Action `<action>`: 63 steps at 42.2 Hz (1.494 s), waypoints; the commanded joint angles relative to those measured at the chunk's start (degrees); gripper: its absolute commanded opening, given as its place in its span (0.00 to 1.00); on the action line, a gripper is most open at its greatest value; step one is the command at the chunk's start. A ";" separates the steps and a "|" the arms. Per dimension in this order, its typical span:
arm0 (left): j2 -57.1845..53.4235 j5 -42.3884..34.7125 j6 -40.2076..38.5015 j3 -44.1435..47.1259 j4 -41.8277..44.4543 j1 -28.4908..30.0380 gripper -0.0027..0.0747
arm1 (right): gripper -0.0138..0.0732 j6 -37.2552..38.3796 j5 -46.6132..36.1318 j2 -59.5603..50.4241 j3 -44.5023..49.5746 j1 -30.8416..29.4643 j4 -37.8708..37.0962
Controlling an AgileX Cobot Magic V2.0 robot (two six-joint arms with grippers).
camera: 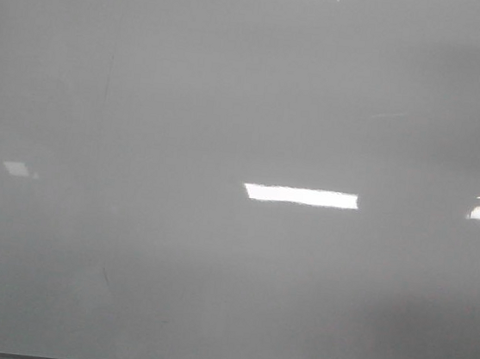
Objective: Write number 8 on whiteboard
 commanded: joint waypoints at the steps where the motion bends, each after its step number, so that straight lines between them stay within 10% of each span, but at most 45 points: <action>1: 1.82 -3.92 -0.59 -2.16 -0.60 -0.06 0.40 | 0.78 -0.68 -3.87 1.65 -1.59 0.32 0.44; 6: 4.29 -3.92 -0.59 -2.35 -1.49 -1.47 0.77 | 0.78 -0.63 -3.87 3.47 -1.59 0.32 1.13; 10: 6.75 -4.02 -0.59 -2.95 -1.49 -3.96 0.84 | 0.78 -0.63 -3.93 4.59 -1.59 0.32 1.85; 63: 41.26 -34.82 -0.59 -5.58 -3.74 -6.09 0.49 | 0.78 -0.61 -4.27 5.33 -1.59 0.32 1.85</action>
